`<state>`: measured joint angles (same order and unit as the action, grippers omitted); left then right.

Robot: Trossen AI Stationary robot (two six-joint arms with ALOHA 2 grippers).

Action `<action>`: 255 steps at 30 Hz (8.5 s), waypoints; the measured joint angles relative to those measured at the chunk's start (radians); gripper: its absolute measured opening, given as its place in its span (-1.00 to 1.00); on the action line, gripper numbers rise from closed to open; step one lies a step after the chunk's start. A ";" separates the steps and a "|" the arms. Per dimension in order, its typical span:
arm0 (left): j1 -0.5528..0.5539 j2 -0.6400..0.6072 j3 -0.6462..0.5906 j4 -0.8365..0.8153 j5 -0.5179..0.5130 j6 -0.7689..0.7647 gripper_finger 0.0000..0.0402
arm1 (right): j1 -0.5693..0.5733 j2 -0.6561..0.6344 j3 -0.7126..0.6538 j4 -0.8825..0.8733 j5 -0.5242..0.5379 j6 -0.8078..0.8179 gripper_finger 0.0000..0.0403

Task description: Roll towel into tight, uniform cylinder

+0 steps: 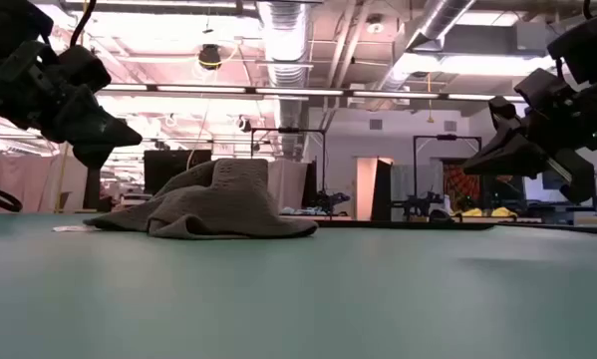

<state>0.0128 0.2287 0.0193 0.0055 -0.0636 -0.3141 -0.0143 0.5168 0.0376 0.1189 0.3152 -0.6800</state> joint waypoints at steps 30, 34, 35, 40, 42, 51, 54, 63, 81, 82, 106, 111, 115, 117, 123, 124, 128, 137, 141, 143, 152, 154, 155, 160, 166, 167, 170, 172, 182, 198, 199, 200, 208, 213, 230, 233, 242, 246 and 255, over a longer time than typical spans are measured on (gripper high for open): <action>0.000 0.000 0.000 0.000 0.000 0.000 -1.00 | 0.000 0.000 0.000 0.000 0.000 0.000 -0.84; 0.000 0.000 0.000 0.000 0.000 0.000 -1.00 | 0.000 0.000 0.000 0.000 0.000 0.000 -0.84; 0.000 0.000 0.000 0.000 0.000 0.000 -1.00 | 0.000 0.000 0.000 0.000 0.000 0.000 -0.84; 0.000 0.000 0.000 0.000 0.000 0.000 -1.00 | 0.000 0.000 0.000 0.000 0.000 0.000 -0.84; 0.000 0.000 0.000 0.000 0.000 0.000 -1.00 | 0.000 0.000 0.000 0.000 0.000 0.000 -0.84; 0.000 0.000 0.000 0.000 0.000 0.000 -1.00 | 0.000 0.000 0.000 0.000 0.000 0.000 -0.84; 0.000 0.000 0.000 0.000 0.000 0.000 -1.00 | 0.000 0.000 0.000 0.000 0.000 0.000 -0.84; 0.000 0.000 0.000 0.000 0.000 0.000 -1.00 | 0.000 0.000 0.000 0.000 0.000 0.000 -0.84; 0.000 0.000 -0.001 0.020 -0.065 -0.166 -1.00 | 0.001 0.000 0.000 0.135 -0.006 -0.075 -0.84; 0.000 0.001 -0.005 0.044 -0.059 -0.164 -1.00 | 0.005 0.000 0.000 0.147 -0.009 -0.106 -0.84; -0.184 0.612 0.206 0.463 -0.030 0.114 -1.00 | 0.018 0.000 0.000 0.389 0.000 -0.512 -0.84; -0.216 0.762 0.300 0.461 -0.062 0.193 -1.00 | 0.021 0.000 0.000 0.391 0.001 -0.490 -0.84; -0.222 0.824 0.354 0.457 -0.109 0.234 -1.00 | 0.022 0.001 0.010 0.398 -0.013 -0.495 -0.84; -0.222 0.839 0.373 0.455 -0.109 0.263 -1.00 | 0.027 0.001 0.010 0.404 -0.084 -0.408 -0.84; -0.210 0.847 0.418 0.457 -0.111 0.371 -1.00 | 0.058 0.015 0.010 0.694 -0.251 0.261 -0.86; -0.206 0.847 0.423 0.457 -0.114 0.380 -1.00 | 0.059 0.015 0.010 0.756 -0.256 0.378 -0.87; -0.189 0.847 0.425 0.453 -0.114 0.396 -1.00 | 0.060 0.014 0.010 0.911 -0.249 0.570 -0.86; -0.159 0.847 0.425 0.447 -0.114 0.450 -1.00 | 0.044 0.077 0.116 0.768 -0.161 0.739 -0.87; -0.150 0.847 0.425 0.436 -0.142 0.494 -1.00 | 0.054 0.278 0.318 0.319 -0.170 0.773 -0.83; -0.147 0.847 0.425 0.428 -0.162 0.524 -1.00 | 0.063 0.422 0.421 0.176 -0.139 0.782 -0.77; -0.144 0.847 0.425 0.430 -0.204 0.644 -1.00 | 0.046 0.971 0.772 -0.021 -0.134 0.627 -0.39; -0.140 0.847 0.425 0.427 -0.216 0.651 -1.00 | 0.034 1.050 0.836 -0.061 -0.133 0.598 -0.27; -0.139 0.847 0.425 0.426 -0.225 0.652 -1.00 | 0.026 1.088 0.860 -0.073 -0.133 0.584 -0.21; -0.120 0.847 0.425 0.419 -0.239 0.650 -1.00 | -0.006 1.248 0.953 -0.085 -0.172 0.491 0.05; -0.092 0.847 0.425 0.393 -0.239 0.646 -1.00 | -0.052 1.373 1.051 -0.074 -0.194 0.416 0.09; -0.088 0.847 0.425 0.393 -0.238 0.645 -1.00 | -0.059 1.391 1.063 -0.078 -0.211 0.411 0.08; -0.079 0.847 0.424 0.393 -0.232 0.644 -1.00 | -0.077 1.429 1.090 -0.072 -0.260 0.411 -0.02; -0.075 0.847 0.424 0.394 -0.231 0.644 -1.00 | -0.081 1.451 1.101 -0.076 -0.264 0.427 -0.15; -0.099 0.847 0.424 0.433 -0.178 0.621 -1.00 | -0.004 1.213 1.101 -0.285 -0.310 0.633 -0.90; -0.313 0.831 0.487 0.508 -0.062 0.402 -1.00 | 0.661 0.872 1.103 -0.307 0.523 0.870 -0.94; -0.327 0.831 0.487 0.508 -0.048 0.400 -1.00 | 0.681 0.893 1.103 -0.310 0.573 0.898 -0.94; -0.343 0.831 0.488 0.506 -0.042 0.400 -1.00 | 0.690 0.918 1.103 -0.310 0.607 0.928 -0.93; -0.384 0.831 0.488 0.501 -0.136 0.525 -1.00 | 0.457 1.167 1.102 -0.303 0.400 1.035 -0.69; -0.371 0.831 0.488 0.470 -0.211 0.557 -1.00 | 0.226 1.238 1.101 -0.271 0.153 0.928 -0.39; -0.283 0.838 0.488 0.057 -0.494 0.383 -0.72 | -0.085 1.555 1.102 0.166 -0.272 0.725 -0.22; -0.254 0.840 0.468 0.049 -0.574 0.378 -0.67 | -0.105 1.517 1.102 0.111 -0.341 0.789 -0.68; -0.239 0.722 0.432 -0.041 -0.716 0.234 -0.66 | -0.138 1.136 1.101 -0.099 -0.419 0.797 -0.82; -0.276 0.633 0.431 0.003 -0.706 0.269 -0.66 | -0.063 0.967 1.102 -0.087 -0.396 0.761 -0.84; -0.354 0.555 0.431 0.371 -0.229 0.384 -0.66 | 0.244 0.821 1.105 -0.339 -0.107 1.136 -0.82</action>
<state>-0.3412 0.7834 0.4503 0.3766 -0.2924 0.0700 0.2298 1.3376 1.1423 -0.2203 0.2079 0.4562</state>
